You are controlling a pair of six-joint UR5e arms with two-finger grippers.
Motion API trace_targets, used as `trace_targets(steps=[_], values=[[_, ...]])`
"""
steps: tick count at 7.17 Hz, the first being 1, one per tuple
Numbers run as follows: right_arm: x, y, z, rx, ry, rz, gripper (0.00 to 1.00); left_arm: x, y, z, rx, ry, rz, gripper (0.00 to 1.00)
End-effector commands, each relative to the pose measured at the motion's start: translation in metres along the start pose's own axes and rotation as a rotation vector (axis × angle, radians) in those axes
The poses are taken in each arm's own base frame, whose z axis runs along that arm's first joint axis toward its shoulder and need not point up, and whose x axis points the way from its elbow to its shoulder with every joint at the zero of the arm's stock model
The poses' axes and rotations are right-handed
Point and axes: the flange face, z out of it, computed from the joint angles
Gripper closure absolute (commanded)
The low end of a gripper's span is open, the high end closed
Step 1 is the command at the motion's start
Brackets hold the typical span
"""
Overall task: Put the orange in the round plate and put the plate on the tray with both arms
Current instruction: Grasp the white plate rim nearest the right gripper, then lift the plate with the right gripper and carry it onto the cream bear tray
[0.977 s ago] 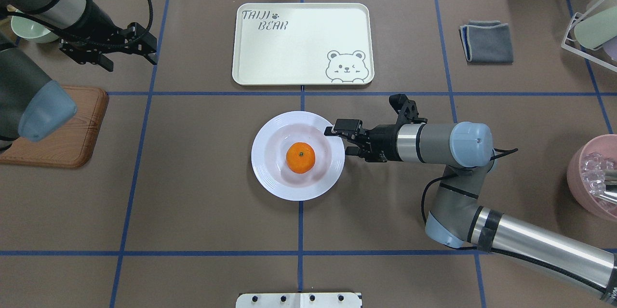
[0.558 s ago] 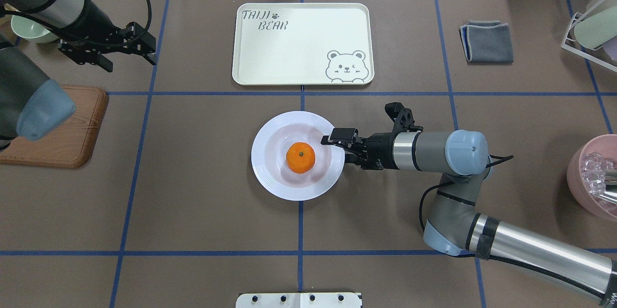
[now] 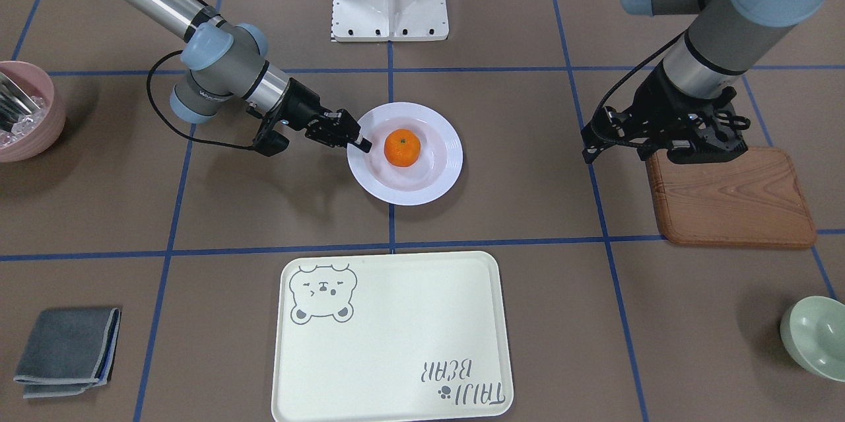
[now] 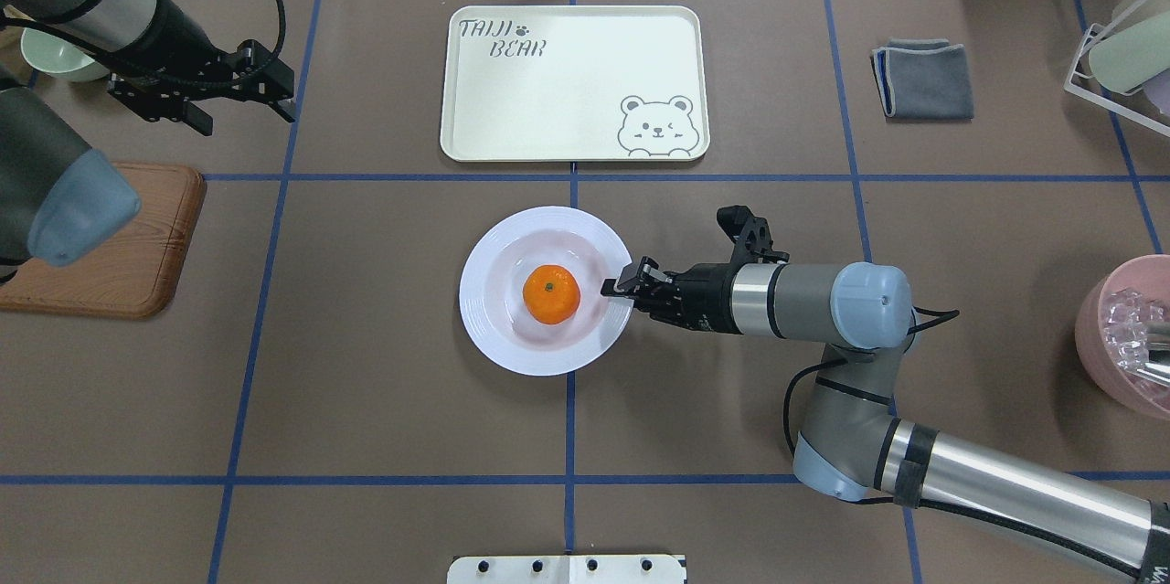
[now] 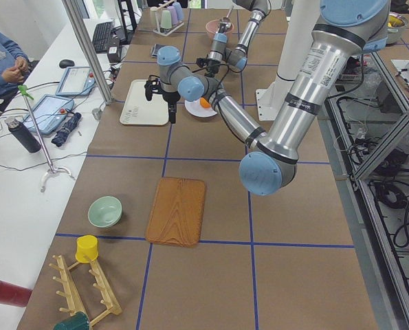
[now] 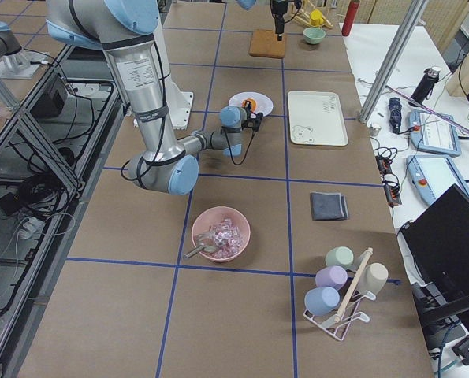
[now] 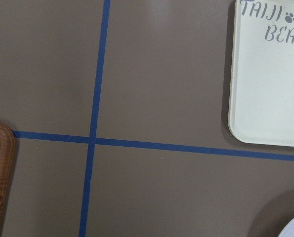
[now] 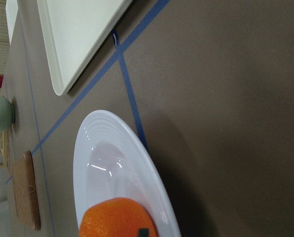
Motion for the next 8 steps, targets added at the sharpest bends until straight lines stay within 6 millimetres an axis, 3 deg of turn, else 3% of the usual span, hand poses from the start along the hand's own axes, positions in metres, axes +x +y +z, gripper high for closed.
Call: trace_targets(steps=[1,5,7,8], values=[[-0.027,0.004,-0.011,-0.005,-0.056,0.013,1.0,-0.001,0.002,-0.001,0.0,0.001,0.001,0.03],[-0.057,-0.044,-0.042,0.124,-0.199,0.074,1.0,-0.002,0.001,-0.006,0.009,0.005,0.0,0.03],[-0.072,-0.059,-0.034,0.275,-0.273,0.149,1.0,-0.005,-0.002,-0.014,0.023,0.009,-0.004,0.03],[-0.08,-0.072,-0.014,0.361,-0.309,0.228,1.0,-0.006,-0.004,-0.019,0.03,0.011,-0.007,0.03]])
